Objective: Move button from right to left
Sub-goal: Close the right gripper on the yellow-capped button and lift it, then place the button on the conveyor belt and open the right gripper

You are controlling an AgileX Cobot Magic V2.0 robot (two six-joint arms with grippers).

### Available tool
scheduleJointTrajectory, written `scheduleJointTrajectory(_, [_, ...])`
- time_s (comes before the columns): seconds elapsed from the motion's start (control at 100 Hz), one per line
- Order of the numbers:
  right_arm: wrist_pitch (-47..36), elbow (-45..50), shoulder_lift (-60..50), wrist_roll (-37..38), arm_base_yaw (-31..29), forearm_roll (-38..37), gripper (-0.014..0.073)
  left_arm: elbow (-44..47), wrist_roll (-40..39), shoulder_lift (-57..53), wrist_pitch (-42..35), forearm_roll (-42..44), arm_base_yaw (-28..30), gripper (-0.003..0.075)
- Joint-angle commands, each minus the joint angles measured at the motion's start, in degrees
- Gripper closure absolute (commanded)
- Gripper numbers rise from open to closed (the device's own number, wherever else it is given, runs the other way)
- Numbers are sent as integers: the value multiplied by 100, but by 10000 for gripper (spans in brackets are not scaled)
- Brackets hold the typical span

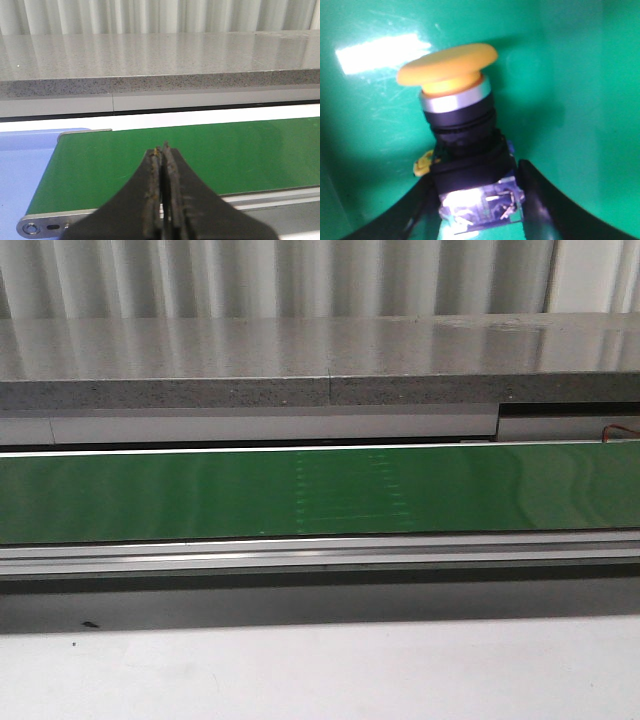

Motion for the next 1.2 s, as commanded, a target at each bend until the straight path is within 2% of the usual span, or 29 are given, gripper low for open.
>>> scheduleJointTrajectory(0.0, [-10,-164,-451,-53,-7,27,422,218,-56,-176,-441,-11,-37,741])
scheduleJointTrajectory(0.23, [449,-164,-1118,322,170,211,422,218,-56,-176,-441,-11,-37,741])
scheduleJointTrajectory(0.43, [643,-164,-1674,688,682,292,422,218,-56,-176,-441,-11,-37,741])
scheduleJointTrajectory(0.68, [772,-81,-1750,1255,1467,330,422,218,-56,-176,-441,-11,-37,741])
scheduleJointTrajectory(0.81, [741,-65,-1604,1637,1603,344,414,218,-56,-176,-441,-11,-37,741])
scheduleJointTrajectory(0.9, [753,-65,-1516,1743,1603,349,344,218,-56,-176,-441,-11,-37,741])
scheduleJointTrajectory(1.07, [681,-72,-1517,1696,1603,343,74,218,-56,-176,-441,-11,-37,741])
scheduleJointTrajectory(1.12, [608,-72,-1551,1580,1632,343,40,218,-56,-176,-441,-11,-37,741])
scheduleJointTrajectory(1.19, [513,-72,-1657,1294,1714,366,43,218,-56,-176,-441,-11,-37,741])
